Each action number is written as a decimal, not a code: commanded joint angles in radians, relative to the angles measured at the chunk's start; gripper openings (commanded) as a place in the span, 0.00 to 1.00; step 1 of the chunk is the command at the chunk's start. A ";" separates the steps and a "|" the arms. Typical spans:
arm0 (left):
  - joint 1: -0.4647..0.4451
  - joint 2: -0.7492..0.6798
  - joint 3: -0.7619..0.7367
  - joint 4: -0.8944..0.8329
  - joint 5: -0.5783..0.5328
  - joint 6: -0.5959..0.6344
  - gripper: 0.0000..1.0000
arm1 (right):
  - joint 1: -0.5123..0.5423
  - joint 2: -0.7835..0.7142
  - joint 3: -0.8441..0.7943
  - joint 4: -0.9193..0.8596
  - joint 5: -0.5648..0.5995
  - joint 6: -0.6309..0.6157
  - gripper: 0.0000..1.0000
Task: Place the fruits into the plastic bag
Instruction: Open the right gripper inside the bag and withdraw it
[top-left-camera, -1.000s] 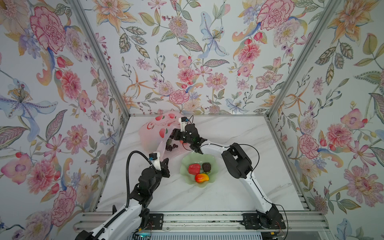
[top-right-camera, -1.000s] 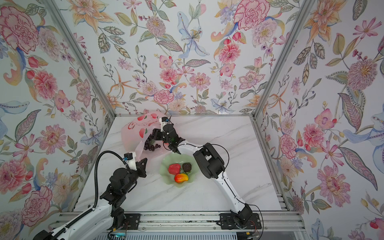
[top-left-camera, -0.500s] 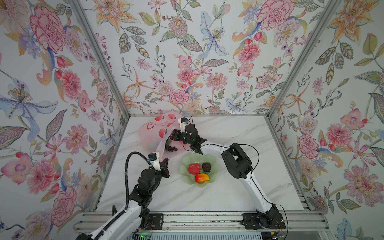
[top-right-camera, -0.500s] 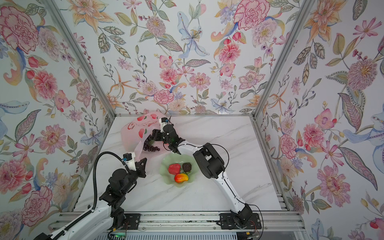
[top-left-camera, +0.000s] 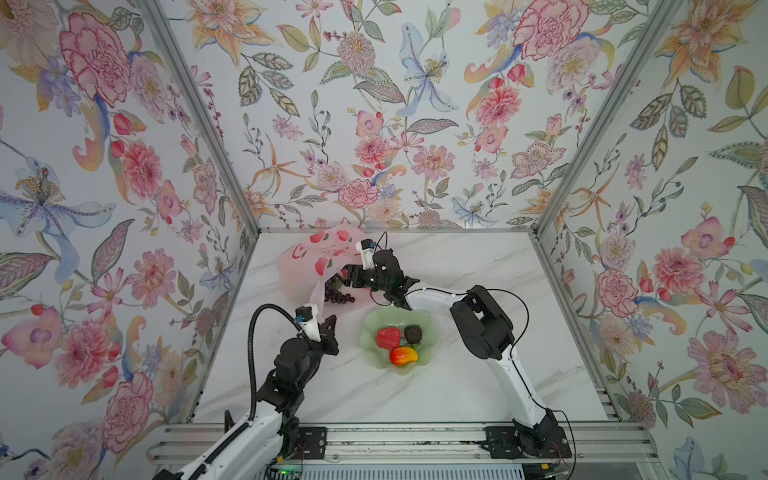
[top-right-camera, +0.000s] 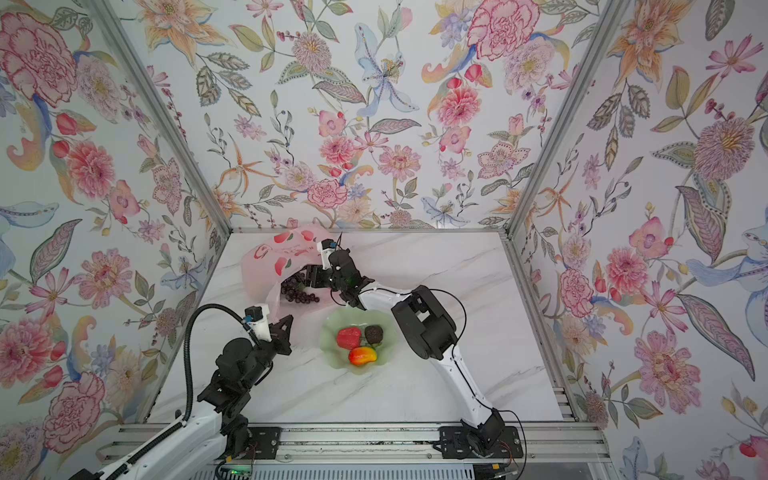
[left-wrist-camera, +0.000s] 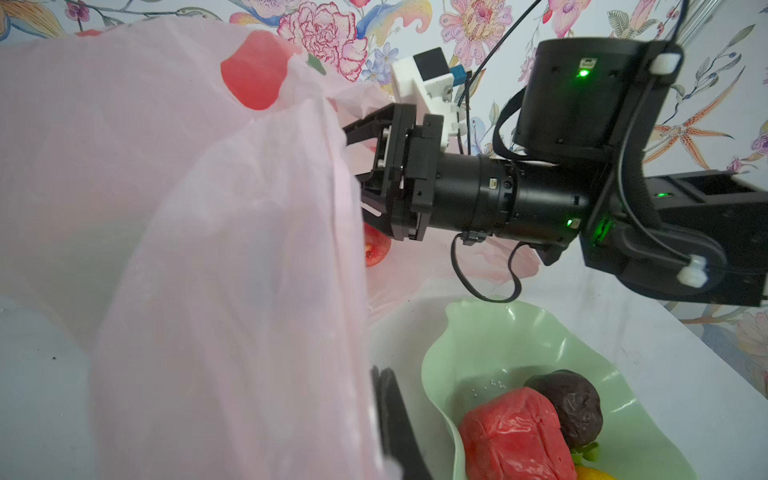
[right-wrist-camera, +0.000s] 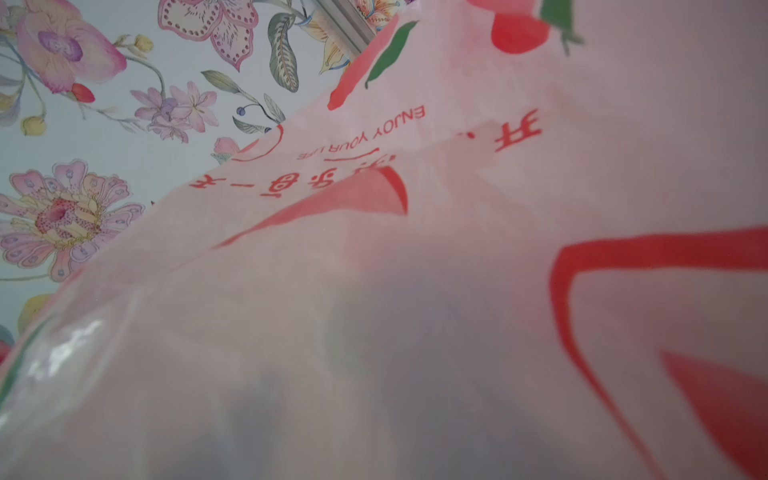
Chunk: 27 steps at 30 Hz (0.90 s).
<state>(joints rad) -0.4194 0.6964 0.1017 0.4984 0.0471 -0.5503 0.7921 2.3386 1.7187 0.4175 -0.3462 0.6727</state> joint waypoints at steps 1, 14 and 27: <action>0.010 -0.019 -0.022 -0.001 -0.010 -0.014 0.00 | 0.018 -0.101 -0.027 -0.115 -0.059 -0.081 0.73; 0.011 0.023 -0.004 -0.011 -0.018 -0.022 0.00 | 0.062 -0.371 -0.227 -0.365 -0.107 -0.218 0.74; 0.011 0.068 0.024 -0.020 -0.032 -0.021 0.00 | 0.056 -0.833 -0.490 -0.707 0.054 -0.290 0.78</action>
<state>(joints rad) -0.4187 0.7616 0.0948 0.4896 0.0402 -0.5655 0.8577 1.5879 1.2629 -0.1356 -0.3679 0.4164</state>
